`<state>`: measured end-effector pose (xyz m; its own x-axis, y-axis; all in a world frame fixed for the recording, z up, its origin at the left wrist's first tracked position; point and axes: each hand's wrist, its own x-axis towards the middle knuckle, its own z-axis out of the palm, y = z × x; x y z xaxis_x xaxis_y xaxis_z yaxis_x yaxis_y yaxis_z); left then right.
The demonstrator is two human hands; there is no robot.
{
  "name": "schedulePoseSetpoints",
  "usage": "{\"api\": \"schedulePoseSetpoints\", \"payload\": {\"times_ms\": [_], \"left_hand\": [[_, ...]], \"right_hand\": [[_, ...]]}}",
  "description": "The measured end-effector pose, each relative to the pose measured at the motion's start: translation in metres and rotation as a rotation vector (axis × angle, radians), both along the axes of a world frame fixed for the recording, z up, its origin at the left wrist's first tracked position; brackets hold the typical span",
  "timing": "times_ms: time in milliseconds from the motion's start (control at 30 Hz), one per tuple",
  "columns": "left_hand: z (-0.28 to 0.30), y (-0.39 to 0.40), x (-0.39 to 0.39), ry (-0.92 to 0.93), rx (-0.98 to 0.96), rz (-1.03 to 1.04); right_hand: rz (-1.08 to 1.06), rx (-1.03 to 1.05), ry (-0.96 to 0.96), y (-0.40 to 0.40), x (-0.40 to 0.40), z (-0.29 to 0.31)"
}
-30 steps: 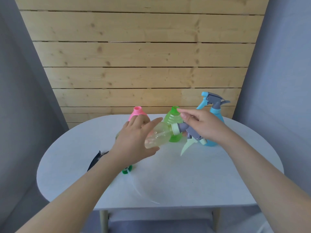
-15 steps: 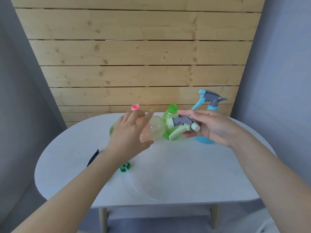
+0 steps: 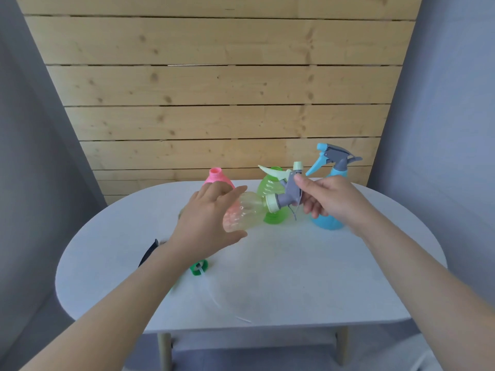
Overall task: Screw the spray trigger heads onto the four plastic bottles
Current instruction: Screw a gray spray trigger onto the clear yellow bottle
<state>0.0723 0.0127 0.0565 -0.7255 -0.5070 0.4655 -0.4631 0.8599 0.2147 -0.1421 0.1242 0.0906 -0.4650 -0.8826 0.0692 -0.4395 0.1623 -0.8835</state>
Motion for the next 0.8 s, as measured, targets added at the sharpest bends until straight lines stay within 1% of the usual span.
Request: {"api": "schedulePoseSetpoints", "payload": {"times_ms": [67, 233, 300, 333, 367, 400, 433, 467, 500, 533, 600, 633, 700, 800], "left_hand": [[0.002, 0.003, -0.001, 0.008, -0.037, 0.007], [0.007, 0.008, -0.003, 0.019, -0.258, 0.041], [0.006, 0.007, -0.003, 0.005, -0.297, 0.034], [0.005, 0.005, -0.002, -0.011, -0.286, 0.032], [0.005, 0.004, -0.001, -0.03, -0.25, 0.034], [0.005, 0.003, -0.001, -0.045, -0.187, 0.043], [0.004, 0.003, 0.0, -0.054, -0.106, 0.052], [0.004, 0.001, 0.001, -0.061, -0.024, 0.058], [0.003, 0.0, 0.002, -0.064, 0.044, 0.058], [0.002, -0.002, 0.003, -0.067, 0.107, 0.048], [0.002, -0.006, 0.005, -0.078, 0.253, 0.0], [0.003, -0.007, 0.006, -0.085, 0.323, -0.032], [0.006, -0.005, 0.009, -0.096, 0.408, -0.082], [0.01, -0.002, 0.01, -0.077, 0.452, -0.113]], "right_hand": [[-0.061, 0.011, -0.075, -0.002, 0.0, -0.002], [-0.136, 0.09, -0.288, -0.007, 0.002, -0.006], [-0.129, 0.133, -0.351, -0.007, 0.002, -0.008], [-0.111, 0.153, -0.365, -0.006, 0.003, -0.008], [-0.093, 0.165, -0.312, -0.004, 0.004, -0.009], [-0.081, 0.161, -0.176, -0.002, 0.004, -0.01], [-0.086, 0.12, 0.031, -0.001, 0.004, -0.011], [-0.091, 0.019, 0.255, 0.001, 0.003, -0.011], [-0.046, -0.086, 0.401, 0.003, 0.002, -0.009], [0.053, -0.141, 0.484, 0.004, 0.002, -0.007], [0.265, -0.121, 0.578, 0.006, 0.002, -0.006], [0.32, -0.096, 0.602, 0.005, 0.003, -0.007], [0.36, -0.101, 0.595, 0.002, 0.005, -0.008], [0.357, -0.143, 0.628, 0.002, 0.003, -0.002]]}}
